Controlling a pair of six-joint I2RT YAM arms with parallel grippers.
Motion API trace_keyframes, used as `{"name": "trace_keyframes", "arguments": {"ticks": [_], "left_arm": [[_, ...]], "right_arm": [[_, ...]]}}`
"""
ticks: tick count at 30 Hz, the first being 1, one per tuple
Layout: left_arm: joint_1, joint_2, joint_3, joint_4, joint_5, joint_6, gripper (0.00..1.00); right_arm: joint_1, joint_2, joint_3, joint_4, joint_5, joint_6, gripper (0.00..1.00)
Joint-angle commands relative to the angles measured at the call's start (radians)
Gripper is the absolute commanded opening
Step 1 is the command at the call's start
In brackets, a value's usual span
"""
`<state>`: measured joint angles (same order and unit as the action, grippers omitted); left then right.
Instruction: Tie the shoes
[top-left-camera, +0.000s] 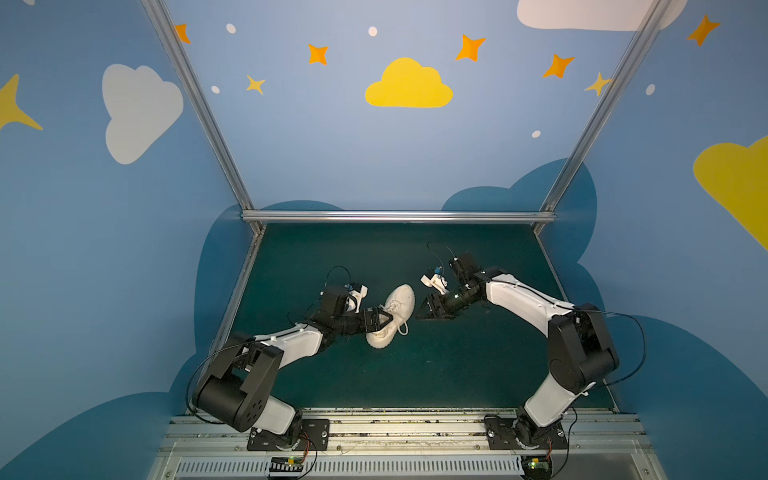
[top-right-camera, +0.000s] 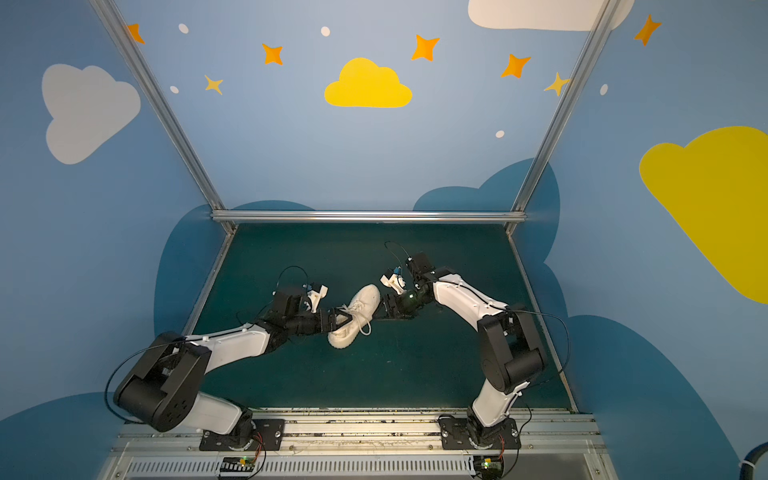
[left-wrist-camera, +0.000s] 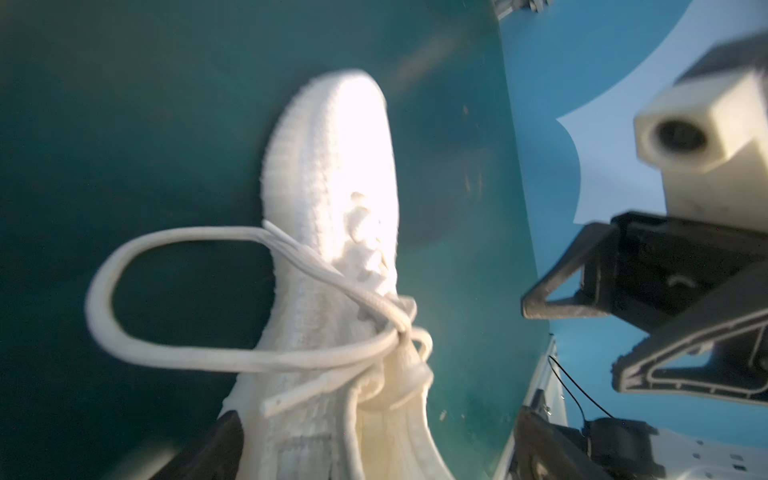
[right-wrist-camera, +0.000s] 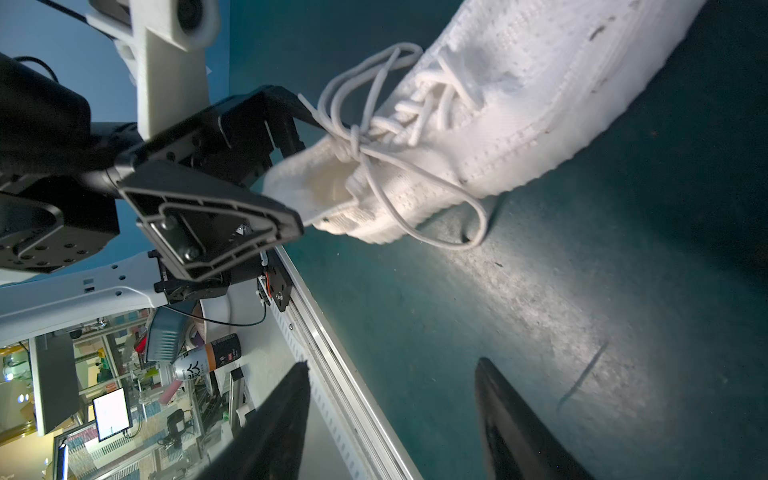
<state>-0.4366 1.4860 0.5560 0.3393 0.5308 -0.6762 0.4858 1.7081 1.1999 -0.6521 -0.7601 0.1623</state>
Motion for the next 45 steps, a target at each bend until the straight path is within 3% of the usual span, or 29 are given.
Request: {"name": "trace_keyframes", "arguments": {"ticks": [1,7,13,18,24,32,35,39,42,45], "left_arm": [[-0.056,0.007,0.011,0.111,0.056,-0.081,1.00],[-0.065,-0.066,-0.037,0.115,0.000,-0.088,1.00],[0.014,-0.209,-0.053,-0.177,-0.133,-0.050,1.00],[0.141,-0.245,-0.106,-0.151,-0.092,-0.090,1.00],[0.241,-0.116,-0.097,-0.072,0.030,-0.126,0.99],[0.247,0.029,-0.066,0.064,0.201,-0.155,0.92],[0.248,0.066,-0.066,0.116,0.231,-0.196,0.86],[0.256,0.056,-0.077,0.133,0.242,-0.224,0.85],[0.284,0.026,-0.058,0.085,0.255,-0.200,0.85],[0.314,0.012,0.007,-0.066,0.245,-0.134,0.86]], "right_arm": [[0.001,0.025,0.051,-0.056,0.001,-0.033,0.63],[0.008,0.077,0.153,-0.137,0.025,-0.062,0.62],[0.022,0.130,0.248,-0.216,0.076,-0.073,0.62],[0.047,0.210,0.356,-0.280,0.079,-0.098,0.61],[0.102,0.368,0.587,-0.452,0.172,-0.162,0.53],[0.129,0.436,0.692,-0.480,0.180,-0.170,0.51],[0.130,0.434,0.687,-0.461,0.161,-0.174,0.49],[0.130,0.496,0.782,-0.486,0.119,-0.206,0.52],[0.130,0.569,0.897,-0.529,0.137,-0.194,0.52],[0.126,0.604,0.965,-0.531,0.161,-0.164,0.53]]}}
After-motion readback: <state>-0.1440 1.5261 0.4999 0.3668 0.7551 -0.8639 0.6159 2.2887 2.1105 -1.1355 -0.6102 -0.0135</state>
